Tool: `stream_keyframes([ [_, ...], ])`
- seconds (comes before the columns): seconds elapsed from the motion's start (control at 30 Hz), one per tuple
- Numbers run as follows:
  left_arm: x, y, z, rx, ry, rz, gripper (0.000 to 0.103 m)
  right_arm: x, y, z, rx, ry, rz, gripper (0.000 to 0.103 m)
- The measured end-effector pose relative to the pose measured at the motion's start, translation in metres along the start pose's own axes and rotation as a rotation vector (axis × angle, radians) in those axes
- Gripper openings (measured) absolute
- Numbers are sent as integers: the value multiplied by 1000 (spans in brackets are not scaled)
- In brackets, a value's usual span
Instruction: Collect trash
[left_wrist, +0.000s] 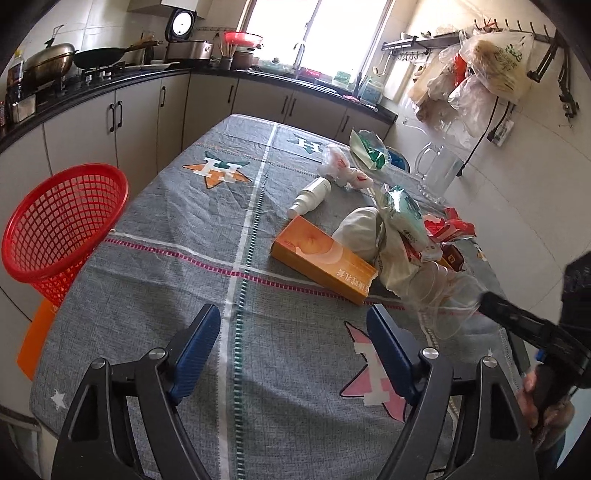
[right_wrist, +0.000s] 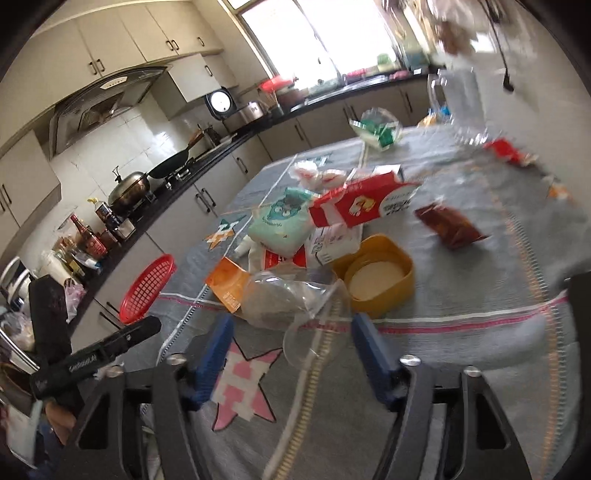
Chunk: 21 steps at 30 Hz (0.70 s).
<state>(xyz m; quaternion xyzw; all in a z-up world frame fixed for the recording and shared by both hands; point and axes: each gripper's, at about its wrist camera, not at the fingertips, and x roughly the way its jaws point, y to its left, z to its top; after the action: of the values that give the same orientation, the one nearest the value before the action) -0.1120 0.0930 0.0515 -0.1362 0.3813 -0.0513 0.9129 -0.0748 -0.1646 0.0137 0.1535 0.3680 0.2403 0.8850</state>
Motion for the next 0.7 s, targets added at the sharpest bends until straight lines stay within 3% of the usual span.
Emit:
stream_keyframes([
  [0.1, 6, -2, 9, 13, 17, -4, 81, 20, -2, 2, 24, 39, 20, 36],
  [0.17, 12, -1, 16, 7, 33, -11, 81, 29, -3, 2, 37, 57, 26, 9],
  [0.33, 35, 6, 41, -56, 90, -31, 81, 13, -2, -1, 36, -3, 35, 6],
  [0.57, 85, 8, 72, -99, 125, 36, 81, -20, -4, -3, 37, -76, 41, 6],
  [0.7, 108, 11, 77, -119, 169, 4, 67, -25, -4, -6, 39, -73, 44, 6],
])
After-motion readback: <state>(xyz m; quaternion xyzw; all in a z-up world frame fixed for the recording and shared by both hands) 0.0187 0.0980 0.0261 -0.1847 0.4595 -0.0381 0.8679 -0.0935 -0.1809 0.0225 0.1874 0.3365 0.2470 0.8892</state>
